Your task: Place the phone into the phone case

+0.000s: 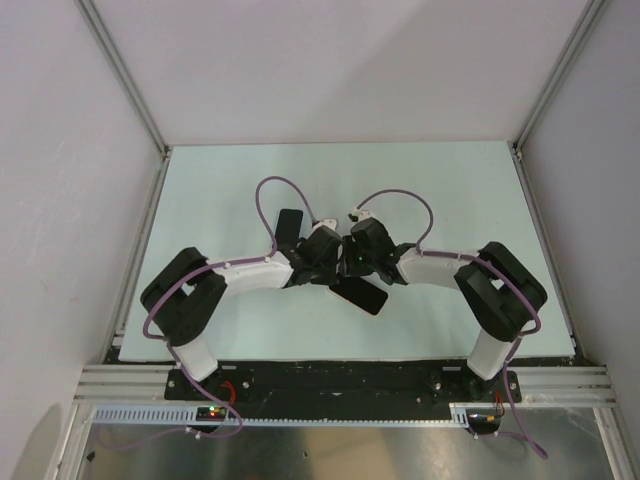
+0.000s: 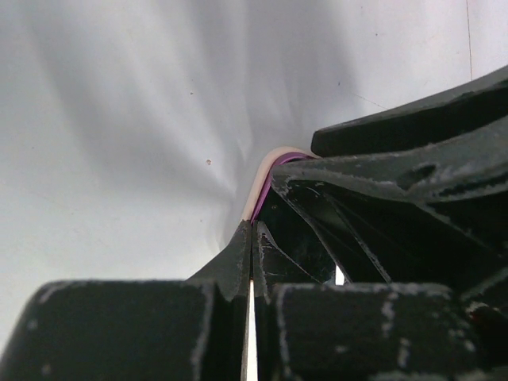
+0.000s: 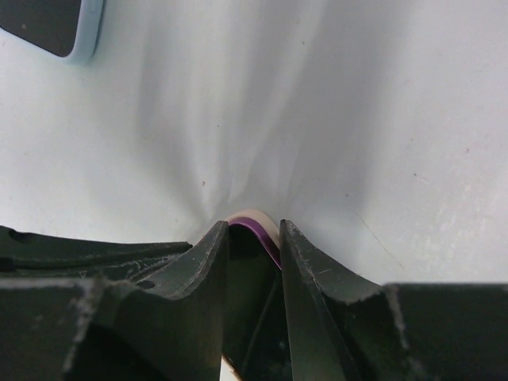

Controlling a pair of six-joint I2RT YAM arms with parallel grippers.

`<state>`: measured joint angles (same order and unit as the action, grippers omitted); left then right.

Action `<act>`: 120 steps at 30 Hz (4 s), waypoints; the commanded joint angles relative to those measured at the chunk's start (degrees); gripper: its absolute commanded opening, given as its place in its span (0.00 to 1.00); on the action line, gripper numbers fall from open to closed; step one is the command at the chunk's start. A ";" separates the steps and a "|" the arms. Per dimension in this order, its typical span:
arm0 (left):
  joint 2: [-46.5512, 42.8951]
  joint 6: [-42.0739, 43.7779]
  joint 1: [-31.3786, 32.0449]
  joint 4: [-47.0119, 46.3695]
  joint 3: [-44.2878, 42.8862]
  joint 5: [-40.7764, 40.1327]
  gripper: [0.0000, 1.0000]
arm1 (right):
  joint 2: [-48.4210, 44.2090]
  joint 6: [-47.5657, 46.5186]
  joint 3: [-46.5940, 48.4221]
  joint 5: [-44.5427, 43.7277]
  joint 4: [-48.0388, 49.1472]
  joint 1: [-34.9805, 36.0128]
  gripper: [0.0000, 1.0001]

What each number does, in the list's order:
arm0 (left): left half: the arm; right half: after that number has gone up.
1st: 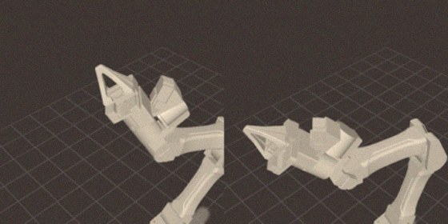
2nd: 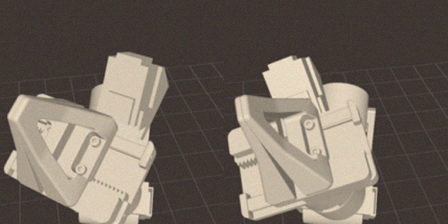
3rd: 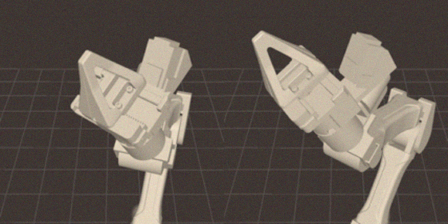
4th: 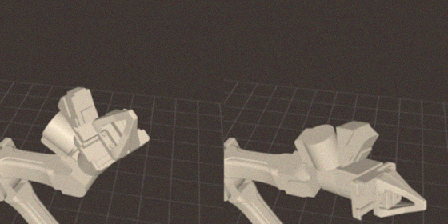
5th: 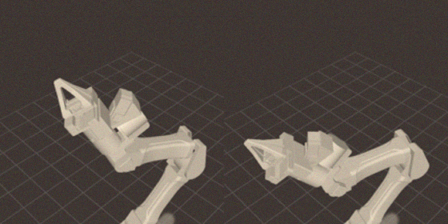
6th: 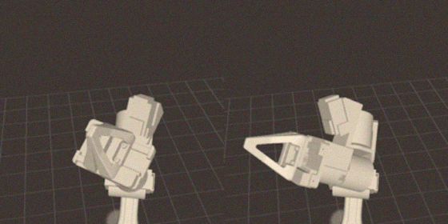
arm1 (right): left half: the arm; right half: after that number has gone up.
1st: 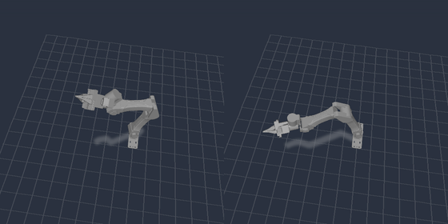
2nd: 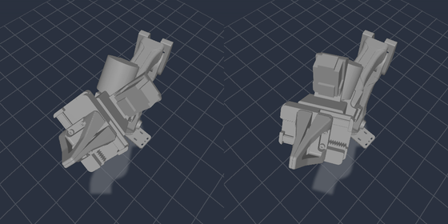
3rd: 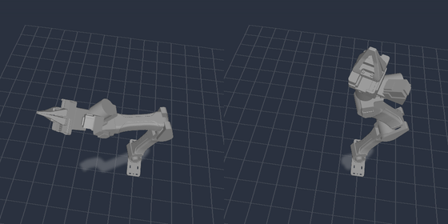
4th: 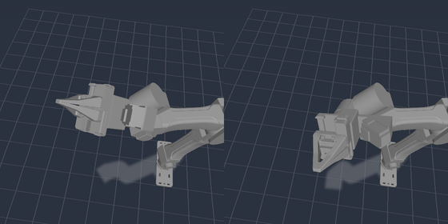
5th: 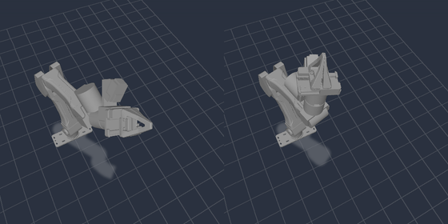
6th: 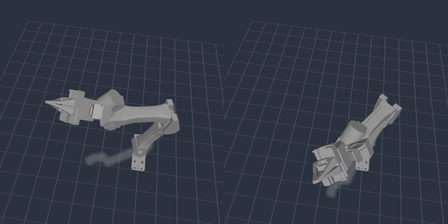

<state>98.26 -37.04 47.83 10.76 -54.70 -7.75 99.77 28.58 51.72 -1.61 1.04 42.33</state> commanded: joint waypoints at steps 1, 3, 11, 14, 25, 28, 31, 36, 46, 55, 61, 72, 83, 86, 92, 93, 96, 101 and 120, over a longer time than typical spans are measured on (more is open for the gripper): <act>4.51 -0.28 1.96 3.08 0.92 4.83 0.00 | 8.16 0.12 -3.83 -1.84 -11.81 -0.05 0.33; 4.62 -0.17 1.92 3.15 0.73 4.89 0.00 | 8.84 0.39 -3.91 -2.33 -12.37 -0.07 0.31; 5.00 0.41 1.65 3.13 0.48 5.07 0.00 | 7.92 2.34 -7.92 -3.72 -12.24 0.91 0.29; 4.77 0.59 1.45 3.12 0.45 5.11 0.00 | 6.99 4.42 -10.09 -4.01 -11.75 2.04 0.29; 4.63 0.91 1.37 4.28 -2.33 5.38 0.00 | 6.44 10.07 -11.84 -4.92 -11.58 5.95 0.25; 3.46 0.96 1.32 4.67 -3.08 5.54 0.00 | 4.92 10.95 -11.87 -6.13 -12.50 6.19 0.32; 1.03 1.26 1.37 5.38 -3.66 5.55 0.00 | 1.83 10.57 -11.25 -6.00 -12.27 4.58 0.46; -5.45 1.43 1.38 7.26 -3.03 4.78 0.04 | -3.73 7.75 -6.70 -5.46 -13.88 0.42 0.56; -12.09 -2.41 4.95 7.28 3.77 4.73 0.09 | -10.47 4.42 -2.98 -5.94 -20.43 -6.11 0.57; -7.02 -5.72 8.30 4.01 4.04 5.24 0.00 | -10.63 4.86 -6.79 -6.86 -22.82 -7.15 0.41; -3.97 -5.77 7.61 3.34 2.83 4.12 0.00 | -11.23 5.80 -8.92 -7.28 -23.71 -3.77 0.32; -1.46 -4.07 2.07 3.14 2.00 3.69 0.00 | -18.32 12.80 -12.09 -6.95 -26.06 7.24 0.27; -3.26 -2.75 -1.42 3.22 3.07 4.95 0.00 | -28.10 15.53 -13.67 -10.72 -29.17 6.41 0.27; -4.55 -3.13 -1.36 3.13 4.19 5.09 0.00 | -32.83 15.45 -15.06 -8.86 -27.22 6.92 0.27; -6.67 -3.47 -1.02 3.12 5.55 5.27 0.00 | -31.16 14.92 -15.68 -6.34 -23.13 9.74 0.27; -6.89 -3.52 -0.96 3.17 5.69 5.32 0.00 | -30.26 14.88 -15.64 -5.97 -22.59 9.99 0.27; -7.44 -3.64 -0.69 3.20 6.07 5.31 0.00 | -28.25 14.69 -15.61 -5.23 -20.80 10.60 0.27; -7.76 -3.66 -0.59 3.18 6.49 5.37 0.00 | -25.39 14.33 -14.68 -5.21 -19.99 11.27 0.25; -7.72 -3.66 -0.15 3.12 6.09 5.55 0.00 | -15.74 14.04 -9.64 -12.91 -30.11 15.10 0.11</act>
<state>92.77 -41.39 47.16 14.31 -48.49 -2.33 79.66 42.94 41.01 -11.14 -25.63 55.92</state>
